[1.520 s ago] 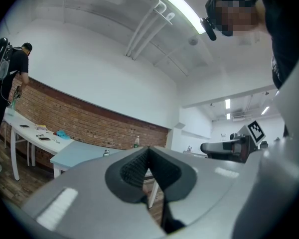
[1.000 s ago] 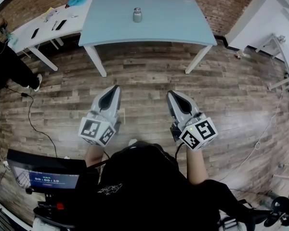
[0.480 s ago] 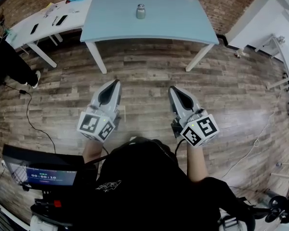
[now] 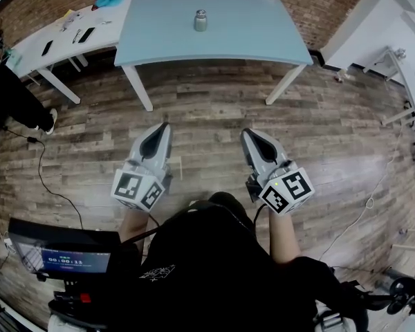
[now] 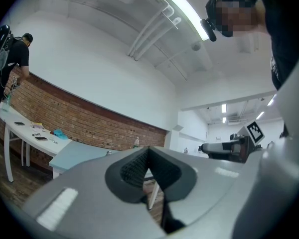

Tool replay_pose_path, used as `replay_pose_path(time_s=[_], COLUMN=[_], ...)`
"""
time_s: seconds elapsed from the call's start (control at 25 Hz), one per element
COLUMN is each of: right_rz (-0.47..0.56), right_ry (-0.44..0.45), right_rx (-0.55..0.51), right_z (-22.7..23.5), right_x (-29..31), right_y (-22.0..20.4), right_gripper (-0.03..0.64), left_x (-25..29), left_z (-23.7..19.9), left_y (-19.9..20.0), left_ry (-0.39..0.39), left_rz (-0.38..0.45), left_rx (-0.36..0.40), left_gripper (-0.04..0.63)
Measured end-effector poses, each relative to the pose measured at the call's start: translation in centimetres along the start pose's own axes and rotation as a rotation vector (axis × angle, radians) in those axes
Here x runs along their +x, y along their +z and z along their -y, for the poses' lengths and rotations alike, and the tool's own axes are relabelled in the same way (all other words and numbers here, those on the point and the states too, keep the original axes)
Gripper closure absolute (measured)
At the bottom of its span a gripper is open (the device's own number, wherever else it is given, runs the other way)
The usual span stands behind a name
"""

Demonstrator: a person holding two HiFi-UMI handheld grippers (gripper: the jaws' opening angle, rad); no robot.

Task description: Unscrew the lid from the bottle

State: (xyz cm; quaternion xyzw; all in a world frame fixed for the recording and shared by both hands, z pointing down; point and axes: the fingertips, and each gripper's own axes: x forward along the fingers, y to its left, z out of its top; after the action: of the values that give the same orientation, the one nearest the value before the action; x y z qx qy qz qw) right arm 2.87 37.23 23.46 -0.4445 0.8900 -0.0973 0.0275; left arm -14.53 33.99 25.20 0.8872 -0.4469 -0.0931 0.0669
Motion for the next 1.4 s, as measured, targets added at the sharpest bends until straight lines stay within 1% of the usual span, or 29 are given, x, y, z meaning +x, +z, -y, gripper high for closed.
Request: replay_pose_path(time_s=[0.52, 0.72, 0.88, 1.24, 1.4], right_rz=[0.006, 0.003, 0.007, 0.003, 0.008], right_ry=[-0.024, -0.034, -0.022, 0.017, 0.030], right_rx=[0.008, 0.019, 0.024, 0.028, 0.024], right_z=[0.9, 1.6, 2.3, 5.3, 6.5], right_x=[0.8, 0.7, 0.9, 1.7, 2.3], right_y=[0.0, 0.0, 0.1, 0.6, 1.1], right_gripper=[0.615, 0.615, 0.615, 0.615, 0.615], left_x=[0.6, 1.3, 2.0, 4.1, 5.5], left_z=[-1.2, -1.0, -0.8, -0.4, -0.2], left_y=[0.0, -0.2, -0.2, -0.6, -0.6], left_ry=[-0.004, -0.007, -0.004, 0.043, 0.042], left_rz=[-0.011, -0.021, -0.025, -0.023, -0.023], left_rx=[0.006, 0.002, 0.012, 0.011, 0.013], left_gripper=[0.595, 0.595, 0.595, 0.595, 0.595])
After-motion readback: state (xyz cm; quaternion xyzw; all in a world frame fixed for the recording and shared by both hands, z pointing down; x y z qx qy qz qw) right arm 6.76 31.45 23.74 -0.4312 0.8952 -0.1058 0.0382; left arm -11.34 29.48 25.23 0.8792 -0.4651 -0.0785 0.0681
